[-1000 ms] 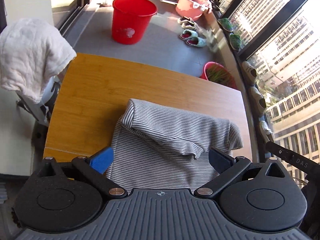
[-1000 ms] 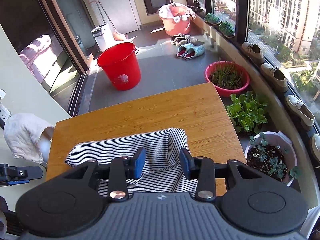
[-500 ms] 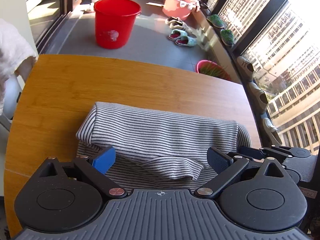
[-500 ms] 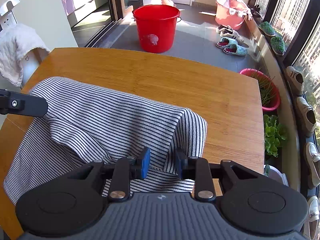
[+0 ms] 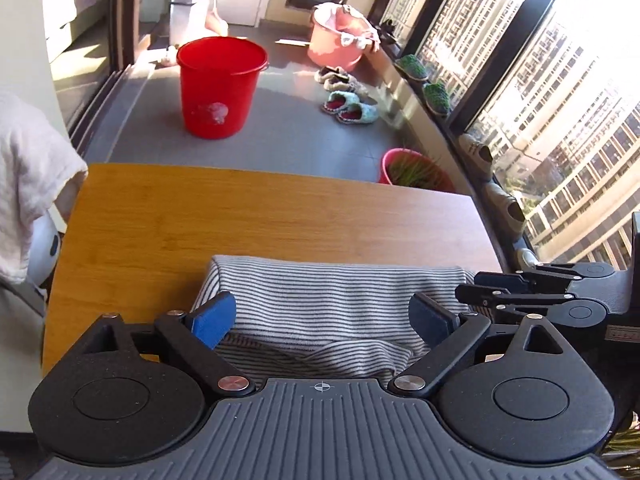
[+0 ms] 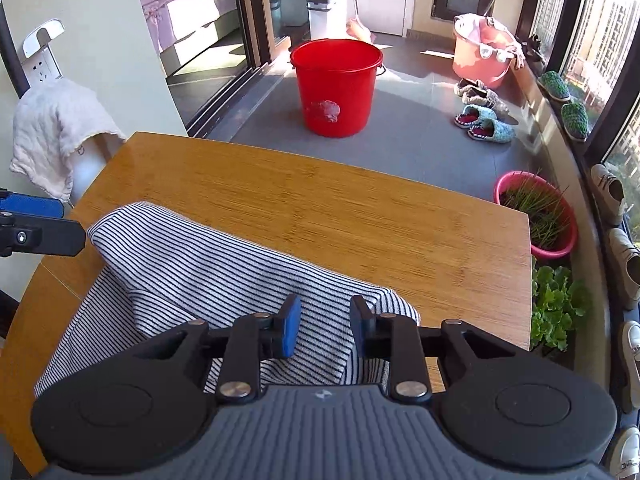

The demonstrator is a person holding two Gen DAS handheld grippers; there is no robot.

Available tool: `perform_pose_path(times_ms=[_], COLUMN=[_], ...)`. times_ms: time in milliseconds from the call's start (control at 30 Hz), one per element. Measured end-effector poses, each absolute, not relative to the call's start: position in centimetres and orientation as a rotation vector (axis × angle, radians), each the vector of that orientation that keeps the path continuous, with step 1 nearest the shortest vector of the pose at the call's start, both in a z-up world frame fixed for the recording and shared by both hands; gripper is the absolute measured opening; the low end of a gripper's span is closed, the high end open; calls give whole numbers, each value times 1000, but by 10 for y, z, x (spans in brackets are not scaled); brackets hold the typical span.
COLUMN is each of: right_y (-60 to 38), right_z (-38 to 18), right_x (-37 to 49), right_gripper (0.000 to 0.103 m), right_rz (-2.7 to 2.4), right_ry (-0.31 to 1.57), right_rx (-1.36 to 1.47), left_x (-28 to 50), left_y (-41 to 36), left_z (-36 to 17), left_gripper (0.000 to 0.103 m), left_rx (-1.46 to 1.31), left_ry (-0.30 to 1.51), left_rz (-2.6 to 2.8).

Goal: Fold clothes

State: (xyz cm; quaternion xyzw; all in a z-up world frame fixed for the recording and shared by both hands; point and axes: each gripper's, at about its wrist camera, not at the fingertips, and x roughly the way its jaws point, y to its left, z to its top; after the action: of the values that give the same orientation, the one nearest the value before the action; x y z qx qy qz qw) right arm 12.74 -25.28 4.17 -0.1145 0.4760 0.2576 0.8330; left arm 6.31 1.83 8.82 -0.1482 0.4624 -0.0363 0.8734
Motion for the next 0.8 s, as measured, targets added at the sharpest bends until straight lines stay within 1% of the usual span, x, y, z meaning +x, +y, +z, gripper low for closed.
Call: perform_pose_path(times_ms=[67, 133, 167, 200, 233, 300, 533, 567, 633, 733, 800], right_y=[-251, -251, -249, -247, -244, -237, -214, -205, -184, -147, -123], right_z=[20, 10, 8, 6, 5, 9, 38, 38, 32, 21, 11], right_x=[138, 141, 140, 140, 139, 134, 153, 158, 164, 162, 161], right_gripper=[27, 28, 36, 42, 50, 51, 51, 53, 61, 61, 63], right_rz=[545, 580, 603, 626, 647, 674, 788, 818, 892, 1013, 1078], right_ry=[1052, 1058, 1056, 1054, 1052, 1048, 1018, 1028, 1062, 1049, 1035], right_rx=[-241, -263, -278, -293, -311, -355, -327, -332, -365, -392, -386], left_x=[76, 86, 91, 94, 97, 101, 95, 90, 76, 45, 23], left_y=[19, 20, 20, 20, 20, 19, 31, 34, 43, 76, 109], left_z=[70, 46, 33, 23, 17, 12, 21, 24, 33, 44, 47], left_gripper=[97, 93, 92, 92, 93, 97, 97, 97, 97, 99, 100], left_rx=[-311, -322, -326, -324, -327, -333, -349, -353, -359, -417, -526], left_ry=[1006, 1072, 1106, 1130, 1145, 1160, 1179, 1187, 1199, 1205, 1205], left_rz=[-84, -94, -94, -82, -75, -73, -86, -84, -74, 28, 144])
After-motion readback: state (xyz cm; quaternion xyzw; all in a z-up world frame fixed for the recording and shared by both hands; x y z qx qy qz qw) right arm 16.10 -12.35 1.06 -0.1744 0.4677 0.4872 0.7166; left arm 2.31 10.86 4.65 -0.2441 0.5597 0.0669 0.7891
